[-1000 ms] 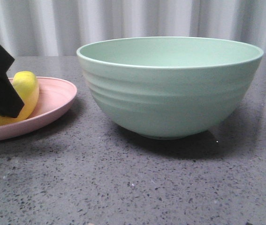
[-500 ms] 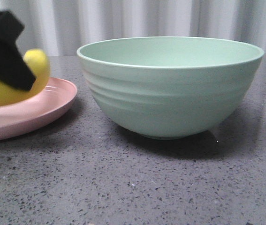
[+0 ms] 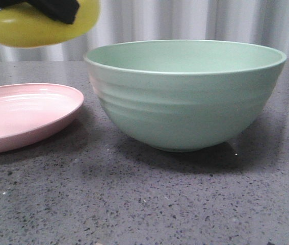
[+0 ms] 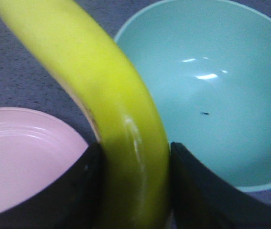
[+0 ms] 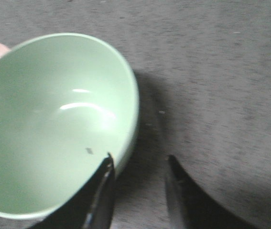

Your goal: Transfer banana from pink plate to green bowl

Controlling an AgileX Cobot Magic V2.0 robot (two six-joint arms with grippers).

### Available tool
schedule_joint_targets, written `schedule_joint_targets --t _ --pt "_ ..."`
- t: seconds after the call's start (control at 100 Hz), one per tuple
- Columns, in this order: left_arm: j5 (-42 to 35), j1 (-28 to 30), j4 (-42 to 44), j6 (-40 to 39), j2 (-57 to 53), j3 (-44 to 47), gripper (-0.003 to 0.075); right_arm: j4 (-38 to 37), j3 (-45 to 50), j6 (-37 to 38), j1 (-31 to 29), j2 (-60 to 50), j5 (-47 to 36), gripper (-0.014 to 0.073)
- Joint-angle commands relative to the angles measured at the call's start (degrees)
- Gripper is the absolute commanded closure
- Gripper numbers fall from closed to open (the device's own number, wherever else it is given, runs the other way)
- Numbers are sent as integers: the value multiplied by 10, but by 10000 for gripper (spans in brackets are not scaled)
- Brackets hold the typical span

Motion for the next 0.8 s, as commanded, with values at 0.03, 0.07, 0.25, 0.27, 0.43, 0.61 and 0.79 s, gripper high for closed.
schedule_joint_targets --t 0.03,0.07,0.25,0.27,0.43,0.61,0.79 --pt "-35 -42 -24 2 -14 -20 589 60 -47 -8 24 44 -53 273" --pt "-35 -57 -24 2 -14 -20 589 83 -54 -8 30 59 -61 270" --pt "-39 -100 -26 2 -14 -20 589 175 -84 -10 58 122 -91 270" --pt "-39 -103 -30 2 -14 -20 589 180 -88 -10 60 127 -91 270" --pt "-40 -125 -36 2 -9 -20 589 190 -106 -12 95 168 -108 269" --pt "-40 -137 -36 2 1 -20 589 209 -107 -12 131 194 -164 269" --pt "-40 -137 -39 2 1 -20 589 225 -107 -12 132 224 -176 270"
